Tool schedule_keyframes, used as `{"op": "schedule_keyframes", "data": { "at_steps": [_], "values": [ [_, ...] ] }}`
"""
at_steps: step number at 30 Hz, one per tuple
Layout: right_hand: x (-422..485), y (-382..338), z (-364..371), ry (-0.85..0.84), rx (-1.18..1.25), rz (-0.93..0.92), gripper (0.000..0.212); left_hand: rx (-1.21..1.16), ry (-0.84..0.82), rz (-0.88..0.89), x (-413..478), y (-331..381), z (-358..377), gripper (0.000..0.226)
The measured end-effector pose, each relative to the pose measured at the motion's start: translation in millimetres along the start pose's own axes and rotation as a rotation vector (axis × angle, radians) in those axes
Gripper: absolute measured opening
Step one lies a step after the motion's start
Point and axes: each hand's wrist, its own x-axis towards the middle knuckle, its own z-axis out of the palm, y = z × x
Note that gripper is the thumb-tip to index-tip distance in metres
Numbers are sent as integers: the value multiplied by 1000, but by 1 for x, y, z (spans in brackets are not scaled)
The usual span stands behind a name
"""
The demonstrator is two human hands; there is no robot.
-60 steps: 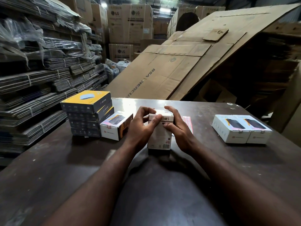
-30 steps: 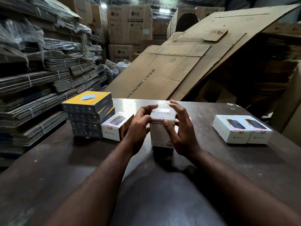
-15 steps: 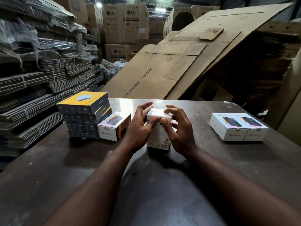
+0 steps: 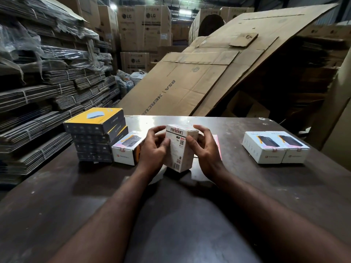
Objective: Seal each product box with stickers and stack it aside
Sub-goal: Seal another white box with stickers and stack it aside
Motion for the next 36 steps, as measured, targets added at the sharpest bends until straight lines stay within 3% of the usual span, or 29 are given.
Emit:
{"op": "schedule_keyframes", "data": {
  "at_steps": [5,8,13,16,20,26,31,36],
  "values": [
    [7,1,1,-13,189,140,16,230,230,83,3,-2,-4,21],
    [6,-2,7,0,174,147,24,201,169,52,2,-2,-3,15],
    [9,-10,5,87,196,103,23,114,-54,10,-4,0,4,54],
    [11,-13,2,58,196,111,23,159,-46,35,-4,1,2,56],
    [10,-15,2,57,121,66,39,117,-132,22,-5,5,0,63],
    [12,-15,3,176,68,130,51,-41,-99,-69,-2,2,3,73],
    [13,-13,3,153,96,143,34,-230,-47,-195,3,0,2,56],
    [16,-11,-3,167,90,152,14,-206,-48,-282,6,-1,1,38]
  ]
}}
